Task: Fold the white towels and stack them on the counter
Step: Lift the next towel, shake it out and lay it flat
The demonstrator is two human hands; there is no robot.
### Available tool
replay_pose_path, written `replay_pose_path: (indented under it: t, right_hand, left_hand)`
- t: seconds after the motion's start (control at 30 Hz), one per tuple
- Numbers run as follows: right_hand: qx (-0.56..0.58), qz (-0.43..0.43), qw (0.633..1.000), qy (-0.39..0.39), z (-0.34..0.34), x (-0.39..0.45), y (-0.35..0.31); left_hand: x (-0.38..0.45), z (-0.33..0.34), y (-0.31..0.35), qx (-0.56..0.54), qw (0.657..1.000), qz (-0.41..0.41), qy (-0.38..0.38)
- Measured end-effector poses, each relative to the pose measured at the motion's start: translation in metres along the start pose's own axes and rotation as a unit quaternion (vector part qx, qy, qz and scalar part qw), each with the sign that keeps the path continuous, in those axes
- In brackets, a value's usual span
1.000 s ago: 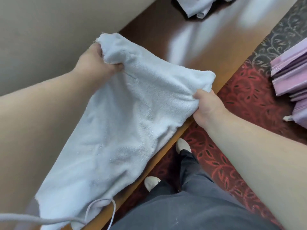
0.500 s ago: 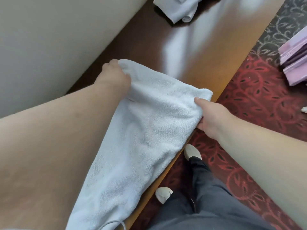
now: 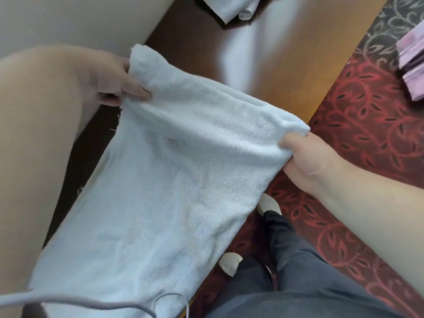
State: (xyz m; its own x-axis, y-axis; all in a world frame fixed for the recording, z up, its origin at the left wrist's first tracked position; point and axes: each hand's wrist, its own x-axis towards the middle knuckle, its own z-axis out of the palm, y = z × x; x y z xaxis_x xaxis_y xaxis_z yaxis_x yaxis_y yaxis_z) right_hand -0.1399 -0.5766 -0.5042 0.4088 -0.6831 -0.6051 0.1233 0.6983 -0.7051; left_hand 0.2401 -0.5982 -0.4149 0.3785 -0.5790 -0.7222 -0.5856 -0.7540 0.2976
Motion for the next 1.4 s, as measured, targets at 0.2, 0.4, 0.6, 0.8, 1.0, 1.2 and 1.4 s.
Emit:
replay_pose_path:
  t: [0.2,0.4,0.6,0.8,1.0,1.2,1.4]
  right_hand:
    - [-0.100,0.085,0.985,0.108,-0.001,0.022,-0.004]
    - [-0.142,0.064,0.979,0.135,-0.007,0.032,-0.011]
    - [-0.175,0.015,0.982,0.074,-0.019,0.025,-0.015]
    - [-0.423,-0.100,0.889,0.144,-0.023,0.034,-0.033]
    - [-0.615,-0.160,0.764,0.109,0.004,0.046,-0.043]
    - [-0.694,-0.229,0.681,-0.044,0.038,0.057,-0.028]
    - [-0.615,-0.253,0.747,-0.027,0.039,0.055,-0.025]
  left_hand:
    - [0.023,0.054,0.004,0.102,0.986,-0.004,0.128]
    - [0.034,0.051,0.014,0.235,0.964,-0.052,0.116]
    - [0.035,0.033,0.017,0.031,0.997,0.015,0.062]
    - [0.054,0.058,0.013,0.107,0.978,0.027,0.177]
    - [0.048,0.081,-0.007,0.097,0.943,0.065,0.311]
    - [0.028,0.092,-0.019,0.108,0.955,-0.005,0.275]
    - [-0.032,0.112,-0.005,-0.023,0.913,0.170,0.370]
